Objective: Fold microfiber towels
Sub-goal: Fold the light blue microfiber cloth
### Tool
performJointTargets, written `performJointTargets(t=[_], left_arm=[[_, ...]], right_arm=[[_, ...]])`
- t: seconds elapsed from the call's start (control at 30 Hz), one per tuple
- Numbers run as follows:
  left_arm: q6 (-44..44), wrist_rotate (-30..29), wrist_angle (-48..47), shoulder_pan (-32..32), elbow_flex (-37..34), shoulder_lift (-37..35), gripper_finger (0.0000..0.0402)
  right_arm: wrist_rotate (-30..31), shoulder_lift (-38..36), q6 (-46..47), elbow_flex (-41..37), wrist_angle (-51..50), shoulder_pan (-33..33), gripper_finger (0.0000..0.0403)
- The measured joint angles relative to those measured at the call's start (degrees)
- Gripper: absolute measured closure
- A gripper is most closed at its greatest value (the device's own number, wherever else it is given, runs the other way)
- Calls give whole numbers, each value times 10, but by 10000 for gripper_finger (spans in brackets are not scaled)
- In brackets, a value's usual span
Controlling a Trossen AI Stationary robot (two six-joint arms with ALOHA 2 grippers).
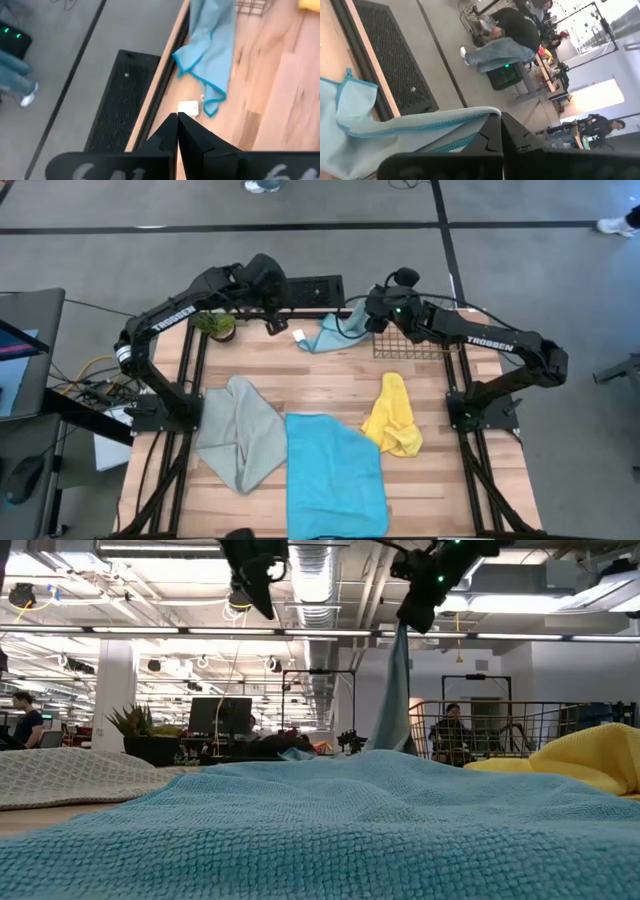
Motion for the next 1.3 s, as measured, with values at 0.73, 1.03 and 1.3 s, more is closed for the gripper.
performJointTargets(t=[0.73, 1.03, 1.3], left_arm=[[99, 187, 180, -28, 0, 120, 401], [115, 186, 173, -59, 0, 120, 355], [72, 197, 185, -72, 1, 152, 289]], right_arm=[[-1, -72, 19, 72, -78, 82, 400], [0, -72, 19, 75, -78, 82, 400], [0, -72, 19, 76, -75, 82, 400]])
